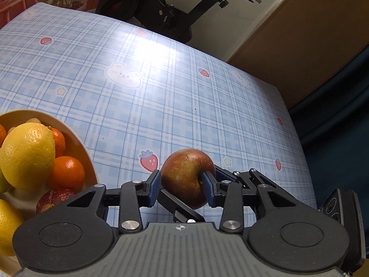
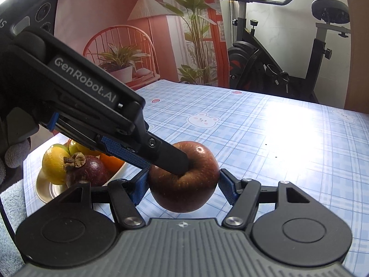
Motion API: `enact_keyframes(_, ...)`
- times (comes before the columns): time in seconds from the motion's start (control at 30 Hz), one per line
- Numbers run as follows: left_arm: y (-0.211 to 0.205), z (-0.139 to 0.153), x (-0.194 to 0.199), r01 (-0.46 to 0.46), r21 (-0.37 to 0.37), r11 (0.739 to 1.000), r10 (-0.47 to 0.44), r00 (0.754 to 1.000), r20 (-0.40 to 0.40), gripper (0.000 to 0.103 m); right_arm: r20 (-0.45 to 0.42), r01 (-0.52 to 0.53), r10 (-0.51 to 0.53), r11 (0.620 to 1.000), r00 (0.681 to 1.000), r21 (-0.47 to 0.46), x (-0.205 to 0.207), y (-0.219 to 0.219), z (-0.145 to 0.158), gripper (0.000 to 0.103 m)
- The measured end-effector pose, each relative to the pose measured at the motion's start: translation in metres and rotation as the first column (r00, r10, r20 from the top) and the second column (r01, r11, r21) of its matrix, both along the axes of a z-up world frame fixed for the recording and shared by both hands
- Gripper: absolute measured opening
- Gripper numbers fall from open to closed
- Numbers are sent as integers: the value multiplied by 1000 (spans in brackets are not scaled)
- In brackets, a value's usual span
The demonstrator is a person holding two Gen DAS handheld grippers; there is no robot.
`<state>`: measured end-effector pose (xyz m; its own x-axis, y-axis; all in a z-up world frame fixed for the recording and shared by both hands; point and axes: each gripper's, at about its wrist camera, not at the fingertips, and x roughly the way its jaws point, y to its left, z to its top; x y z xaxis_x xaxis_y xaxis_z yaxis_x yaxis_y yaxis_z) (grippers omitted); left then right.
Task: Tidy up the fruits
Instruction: 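Lift the red apple and carry it over the cream plate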
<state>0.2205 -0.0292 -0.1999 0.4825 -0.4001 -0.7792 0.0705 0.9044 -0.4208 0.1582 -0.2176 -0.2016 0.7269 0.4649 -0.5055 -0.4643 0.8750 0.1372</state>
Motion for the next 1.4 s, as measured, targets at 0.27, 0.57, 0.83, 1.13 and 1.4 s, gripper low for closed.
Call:
enact_keyframes(0.27, 5, -15, -9, 20, 4, 1000, -20, 1000, 15, 40, 16, 10, -9, 999, 1000, -42, -7, 4, -13, 67)
enact_keyframes(0.57, -2, -17, 1, 11, -4, 1000, -11, 1000, 13, 41, 11, 6, -6, 999, 1000, -44, -8, 1, -17, 66)
enact_keyframes(0.83, -1, -3, -4, 8, 10, 1000, -8, 999, 31, 40, 12, 0, 1, 999, 1000, -52, -10, 6, -6, 65)
enact_keyframes(1.13, 47, 48, -38, -51, 4, 999, 51, 991, 124, 40, 72, -75, 81, 994, 994, -79, -16, 56, 41, 65)
enact_keyframes(1.4, 116, 69, -66, -133, -28, 991, 135, 982, 128, 41, 83, -189, 202, 972, 976, -141, -17, 132, 59, 65)
